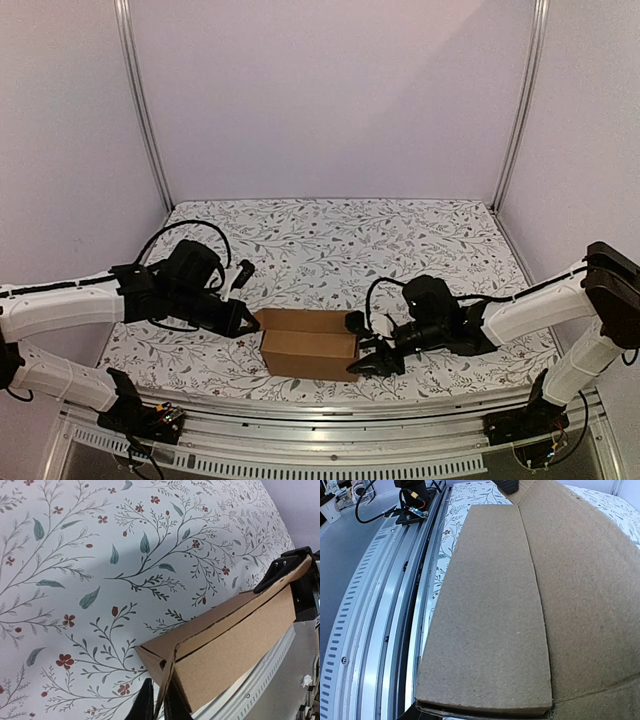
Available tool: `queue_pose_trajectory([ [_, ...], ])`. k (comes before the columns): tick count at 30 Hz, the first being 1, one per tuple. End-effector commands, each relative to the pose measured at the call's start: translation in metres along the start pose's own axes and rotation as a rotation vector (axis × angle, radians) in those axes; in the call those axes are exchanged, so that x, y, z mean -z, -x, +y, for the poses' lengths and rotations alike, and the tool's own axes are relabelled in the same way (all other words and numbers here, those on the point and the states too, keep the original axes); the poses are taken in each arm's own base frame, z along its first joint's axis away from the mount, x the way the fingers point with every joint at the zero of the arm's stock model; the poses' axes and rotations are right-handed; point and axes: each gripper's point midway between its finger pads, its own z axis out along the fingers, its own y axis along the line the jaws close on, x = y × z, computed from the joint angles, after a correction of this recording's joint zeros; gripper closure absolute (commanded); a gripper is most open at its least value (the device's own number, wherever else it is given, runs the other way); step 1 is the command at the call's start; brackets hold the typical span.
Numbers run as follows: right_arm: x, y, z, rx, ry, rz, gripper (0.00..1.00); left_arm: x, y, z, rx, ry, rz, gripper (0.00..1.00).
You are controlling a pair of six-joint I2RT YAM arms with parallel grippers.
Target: Fold the paper box
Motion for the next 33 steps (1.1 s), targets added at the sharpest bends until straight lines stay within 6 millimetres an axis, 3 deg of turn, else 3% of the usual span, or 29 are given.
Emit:
queue_pose_trajectory([
  [1, -0.001, 0.003, -0.007, 0.002, -0.028, -0.026, 0.70, 0.004, 0.005, -0.005, -0.010, 0.013, -0.009, 0.94],
  [4, -0.002, 0.001, -0.012, -0.003, -0.058, -0.029, 0.70, 0.004, 0.010, -0.013, -0.010, -0.012, -0.021, 1.00],
  [18, -0.009, -0.004, -0.031, 0.023, -0.261, -0.057, 0.68, -0.015, -0.001, -0.022, -0.024, 0.025, 0.015, 1.00],
  [33, -0.006, -0.011, -0.044, -0.023, -0.362, -0.098, 0.48, -0.026, -0.021, -0.018, -0.051, 0.083, 0.065, 1.00],
])
